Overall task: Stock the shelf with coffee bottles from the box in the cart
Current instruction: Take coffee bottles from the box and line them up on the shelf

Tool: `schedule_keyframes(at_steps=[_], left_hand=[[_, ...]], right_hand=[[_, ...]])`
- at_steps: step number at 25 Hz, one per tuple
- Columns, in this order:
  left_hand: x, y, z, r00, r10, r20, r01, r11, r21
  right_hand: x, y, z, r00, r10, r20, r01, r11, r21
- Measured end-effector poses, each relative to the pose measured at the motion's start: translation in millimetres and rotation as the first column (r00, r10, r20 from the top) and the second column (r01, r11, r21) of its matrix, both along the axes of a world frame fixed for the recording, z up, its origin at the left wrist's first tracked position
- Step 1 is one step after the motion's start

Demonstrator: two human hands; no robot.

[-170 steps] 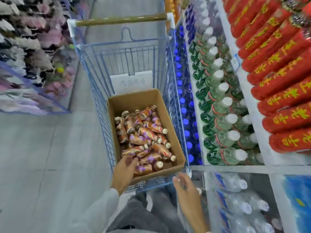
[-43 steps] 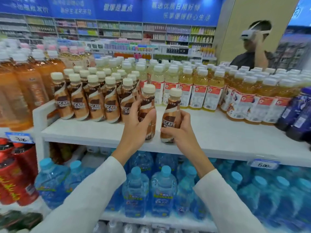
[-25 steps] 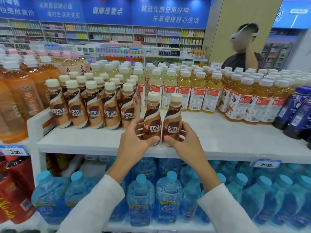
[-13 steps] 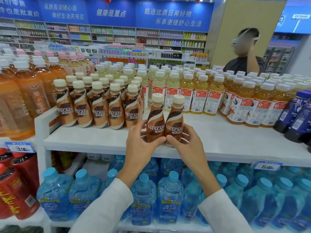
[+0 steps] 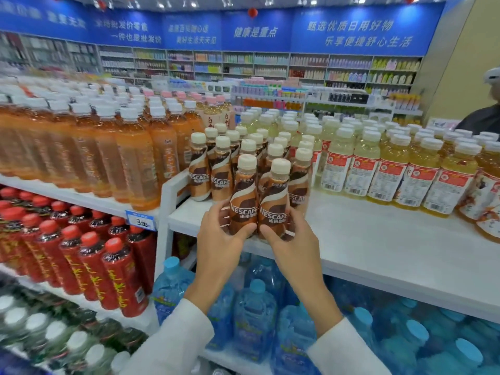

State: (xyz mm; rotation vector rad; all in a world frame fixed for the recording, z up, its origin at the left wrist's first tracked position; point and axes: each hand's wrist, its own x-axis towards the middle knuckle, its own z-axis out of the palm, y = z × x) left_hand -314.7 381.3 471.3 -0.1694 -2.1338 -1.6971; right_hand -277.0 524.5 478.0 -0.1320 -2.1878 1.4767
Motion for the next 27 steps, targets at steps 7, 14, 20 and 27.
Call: schedule_keyframes(at_steps=[7,14,20,27], left_hand=[[-40.4,-69.4,4.8,0.983,0.18,-0.021,-0.18,0.984,0.014],[-66.2,-79.3,-8.7,0.959,0.274,-0.069,-0.278,0.959,-0.057],[-65.6,-74.5,-7.1,0.938,0.329,-0.106,-0.341,0.931,-0.127],[-65.0,-79.5,-9.1,0.954,0.271,-0.125,-0.281,0.957,-0.074]], right_hand=[[-60.8,-84.6,4.5,0.997,0.078,-0.02,-0.078,0.997,0.016],[-80.8,-102.8,7.9,0.999,0.051,-0.004,-0.051,0.997,0.053],[-84.9,-109.5,4.3,1.0,-0.001,-0.017,0.002,0.997,0.074],[-85.9,-111.9,2.0,1.0,0.001,-0.013,0.0,0.996,0.086]])
